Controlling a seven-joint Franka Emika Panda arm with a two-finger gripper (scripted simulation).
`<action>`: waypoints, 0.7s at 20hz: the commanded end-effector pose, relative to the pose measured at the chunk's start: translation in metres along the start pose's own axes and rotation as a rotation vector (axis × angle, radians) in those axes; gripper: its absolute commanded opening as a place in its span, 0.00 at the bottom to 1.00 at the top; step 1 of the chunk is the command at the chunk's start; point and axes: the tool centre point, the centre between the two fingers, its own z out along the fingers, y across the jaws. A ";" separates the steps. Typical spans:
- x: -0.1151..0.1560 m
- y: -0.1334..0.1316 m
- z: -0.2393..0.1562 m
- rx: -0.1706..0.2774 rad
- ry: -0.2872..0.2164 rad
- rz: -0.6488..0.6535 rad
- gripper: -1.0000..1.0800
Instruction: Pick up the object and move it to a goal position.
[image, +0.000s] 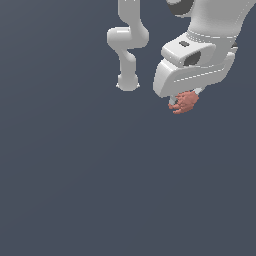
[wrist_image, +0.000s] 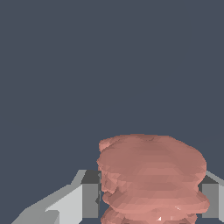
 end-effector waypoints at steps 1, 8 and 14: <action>0.005 -0.011 -0.021 0.001 -0.001 0.001 0.00; 0.019 -0.037 -0.066 0.001 -0.001 0.002 0.00; 0.028 -0.054 -0.096 0.002 -0.001 0.002 0.00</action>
